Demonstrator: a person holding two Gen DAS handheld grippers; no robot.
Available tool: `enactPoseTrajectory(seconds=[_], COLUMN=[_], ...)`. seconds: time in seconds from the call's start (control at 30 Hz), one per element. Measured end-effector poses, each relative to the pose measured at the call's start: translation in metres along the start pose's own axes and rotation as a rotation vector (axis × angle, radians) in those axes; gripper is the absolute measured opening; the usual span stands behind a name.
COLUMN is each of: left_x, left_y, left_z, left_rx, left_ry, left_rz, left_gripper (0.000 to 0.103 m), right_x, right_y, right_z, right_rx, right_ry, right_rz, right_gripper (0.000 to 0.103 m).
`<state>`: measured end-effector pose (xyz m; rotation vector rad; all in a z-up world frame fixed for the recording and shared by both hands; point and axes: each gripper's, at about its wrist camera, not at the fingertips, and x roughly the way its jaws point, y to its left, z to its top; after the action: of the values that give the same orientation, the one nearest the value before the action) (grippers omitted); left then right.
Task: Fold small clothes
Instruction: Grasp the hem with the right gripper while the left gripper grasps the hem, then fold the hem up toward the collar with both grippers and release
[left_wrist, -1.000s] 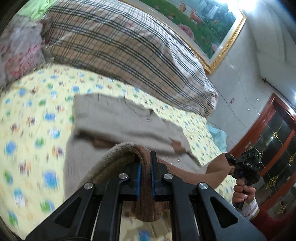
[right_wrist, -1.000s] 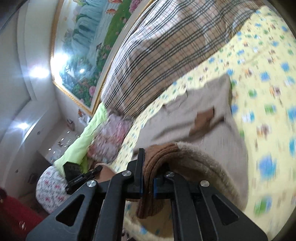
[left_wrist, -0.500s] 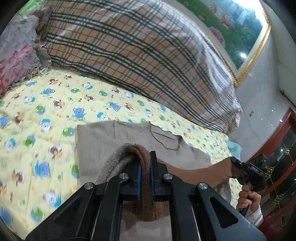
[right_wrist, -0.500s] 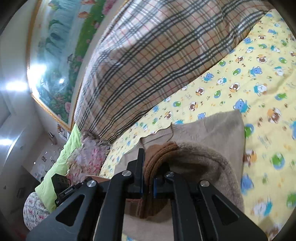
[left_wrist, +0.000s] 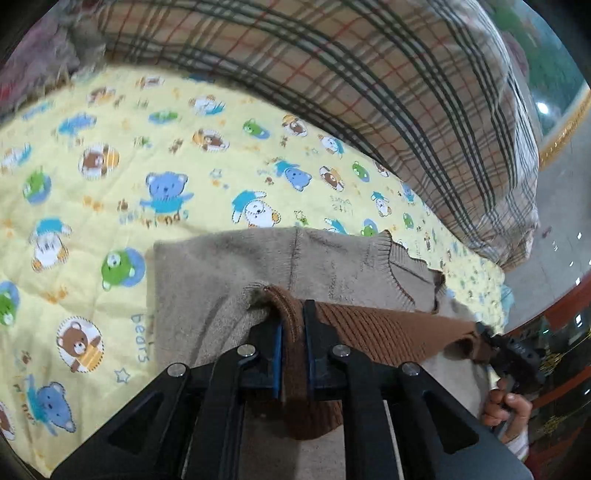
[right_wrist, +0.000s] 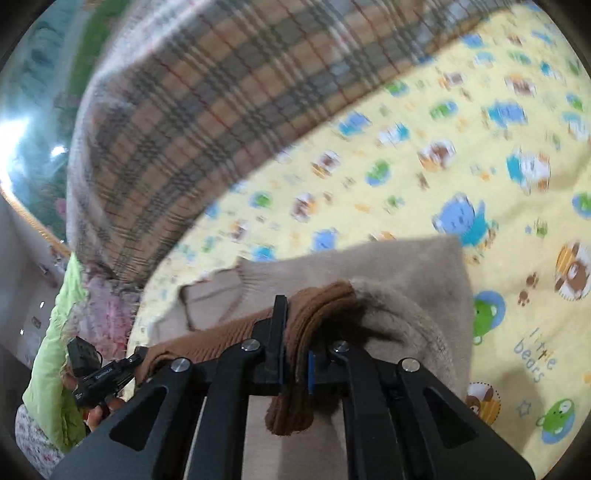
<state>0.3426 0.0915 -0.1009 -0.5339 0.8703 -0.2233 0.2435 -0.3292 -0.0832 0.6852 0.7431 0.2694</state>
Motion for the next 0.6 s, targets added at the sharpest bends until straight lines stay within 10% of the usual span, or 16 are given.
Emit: enactPoseTrajectory(seconds=[0.07,0.17,0.2,0.37,0.6], left_x=[-0.010,-0.039,-0.053,-0.082,-0.026], left_y=[0.003,0.002,0.001,-0.044,-0.115], left_z=[0.001,0.003,0.002,-0.028,-0.097], left_rx=[-0.013,-0.017,-0.018,0.122,0.304], left_ry=[-0.015,-0.099,-0.133,-0.113,0.143], left_rz=[-0.016,0.067,0.084,-0.047,-0.216], left_gripper=[0.020,0.064,0.065,0.066,0.067], right_x=[0.000,-0.020,-0.025,-0.067,-0.032], right_y=[-0.007,-0.012,-0.013,0.013,0.087], right_z=[0.000,0.005,0.007,0.002,-0.063], right_rx=[0.030,0.058,0.064,-0.007,-0.293], right_ry=[0.011,-0.035,-0.053,-0.148,0.077], right_rz=[0.009,0.027,0.028,0.064,0.149], right_gripper=[0.011,0.036,0.053,0.057,0.056])
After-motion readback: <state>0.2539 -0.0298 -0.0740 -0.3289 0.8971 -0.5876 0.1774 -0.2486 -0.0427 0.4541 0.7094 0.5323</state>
